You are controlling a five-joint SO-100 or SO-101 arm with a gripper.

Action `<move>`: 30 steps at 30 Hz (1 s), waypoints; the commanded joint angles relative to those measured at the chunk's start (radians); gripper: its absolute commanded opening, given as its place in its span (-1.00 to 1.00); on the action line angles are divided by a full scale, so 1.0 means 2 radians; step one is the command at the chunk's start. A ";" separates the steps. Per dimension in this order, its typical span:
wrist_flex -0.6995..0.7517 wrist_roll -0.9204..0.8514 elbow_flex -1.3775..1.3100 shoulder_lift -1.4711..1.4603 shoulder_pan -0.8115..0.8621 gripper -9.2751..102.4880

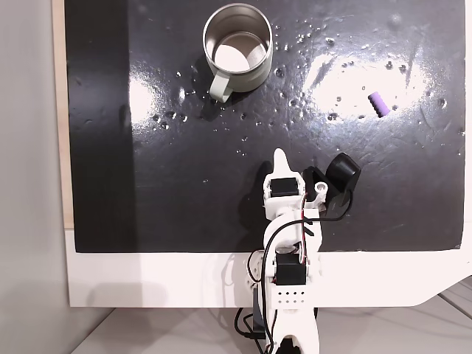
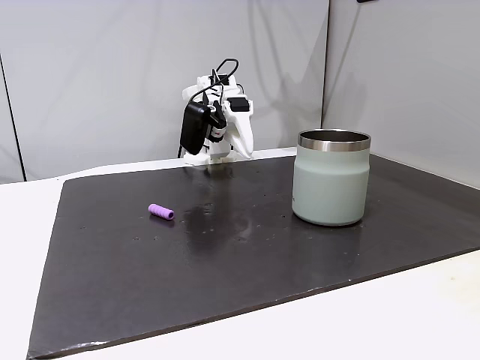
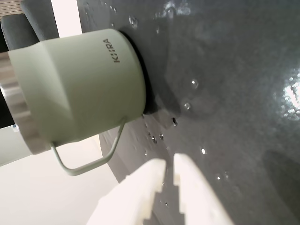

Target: Grasp a pengrip and put it in the cup.

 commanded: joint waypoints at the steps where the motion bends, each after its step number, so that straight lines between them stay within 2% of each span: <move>1: 0.001 0.013 -0.006 0.006 -0.031 -0.84; 13: 0.011 0.018 -0.027 0.006 -0.016 -0.84; 21: 0.053 -0.003 -0.084 0.004 0.008 -0.84; 30: 0.048 0.018 -0.183 -0.141 0.043 -0.84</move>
